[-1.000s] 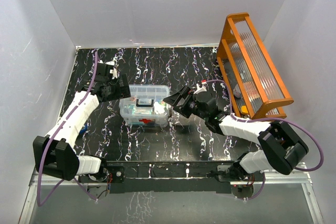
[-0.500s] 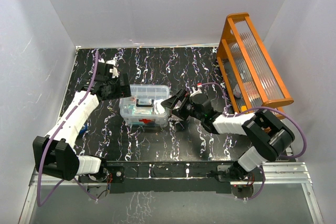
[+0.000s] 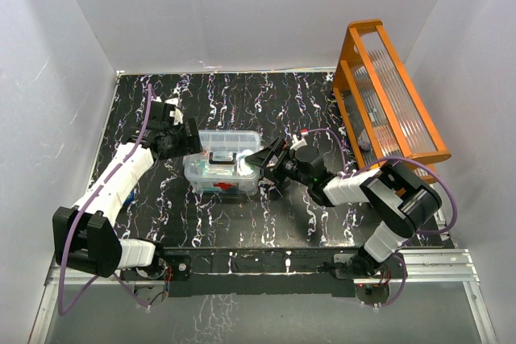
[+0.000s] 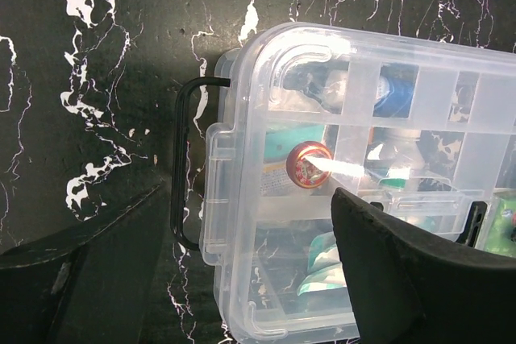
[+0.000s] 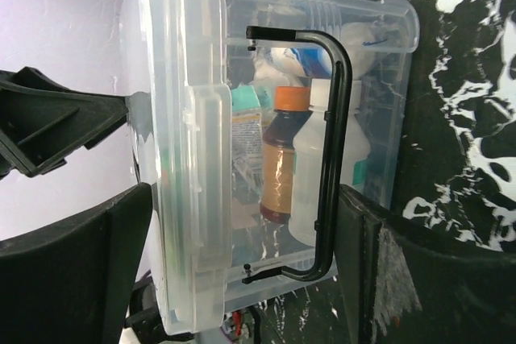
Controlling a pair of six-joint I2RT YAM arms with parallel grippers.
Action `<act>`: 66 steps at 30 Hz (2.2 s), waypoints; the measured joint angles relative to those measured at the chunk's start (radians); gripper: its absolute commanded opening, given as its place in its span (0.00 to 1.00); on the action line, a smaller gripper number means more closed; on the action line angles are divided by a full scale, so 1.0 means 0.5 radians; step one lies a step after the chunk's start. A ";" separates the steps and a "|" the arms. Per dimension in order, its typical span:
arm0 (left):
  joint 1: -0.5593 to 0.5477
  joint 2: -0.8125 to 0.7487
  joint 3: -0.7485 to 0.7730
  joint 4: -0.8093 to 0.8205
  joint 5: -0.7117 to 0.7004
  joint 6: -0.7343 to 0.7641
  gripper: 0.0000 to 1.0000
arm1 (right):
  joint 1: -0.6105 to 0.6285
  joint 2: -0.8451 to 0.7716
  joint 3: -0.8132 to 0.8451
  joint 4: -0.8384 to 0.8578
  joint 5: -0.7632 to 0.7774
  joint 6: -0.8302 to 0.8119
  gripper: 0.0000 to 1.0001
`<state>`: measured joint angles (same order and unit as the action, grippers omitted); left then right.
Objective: Organize the medicine kit
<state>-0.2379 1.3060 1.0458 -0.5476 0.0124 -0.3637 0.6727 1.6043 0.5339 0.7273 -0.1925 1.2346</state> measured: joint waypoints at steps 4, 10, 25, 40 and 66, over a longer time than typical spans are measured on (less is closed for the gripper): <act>0.001 0.000 0.000 0.003 0.000 -0.008 0.78 | 0.010 -0.138 0.000 -0.189 0.092 -0.063 0.75; 0.000 0.000 0.000 0.004 -0.002 -0.008 0.78 | 0.040 -0.308 0.058 -0.513 0.227 -0.179 0.63; 0.000 -0.002 -0.024 0.056 -0.003 -0.027 0.72 | 0.175 -0.344 0.462 -1.189 0.515 -0.412 0.59; 0.000 -0.002 -0.027 0.066 -0.005 -0.030 0.73 | 0.319 -0.338 0.807 -1.807 0.918 -0.575 0.48; 0.011 -0.005 -0.080 0.156 0.114 -0.087 0.64 | 0.568 -0.087 1.311 -2.396 1.514 -0.746 0.17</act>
<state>-0.2321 1.3037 1.0058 -0.4694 0.0692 -0.4072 0.9569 1.5608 1.1893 -0.4706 0.5648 0.8616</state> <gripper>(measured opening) 0.653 0.316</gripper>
